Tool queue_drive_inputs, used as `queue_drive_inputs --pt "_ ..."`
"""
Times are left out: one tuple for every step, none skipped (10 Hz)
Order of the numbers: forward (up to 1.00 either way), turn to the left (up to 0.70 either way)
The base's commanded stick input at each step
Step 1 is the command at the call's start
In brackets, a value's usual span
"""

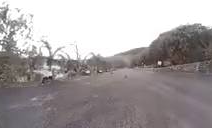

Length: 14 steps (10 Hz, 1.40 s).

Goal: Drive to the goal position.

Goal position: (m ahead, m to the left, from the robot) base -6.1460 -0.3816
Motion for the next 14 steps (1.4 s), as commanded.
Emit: queue_drive_inputs --pt "0.7 0.0" --pt "0.7 0.0" --pt "0.7 0.0" --pt "0.7 0.0" --pt "0.7 0.0" --pt "0.7 0.0" --pt "0.7 0.0" --pt "0.7 0.0" --pt "0.7 0.0" --pt "0.7 0.0" --pt "0.7 0.0" --pt "0.7 -0.27" --pt "0.7 -0.27" --pt "0.7 -0.27"
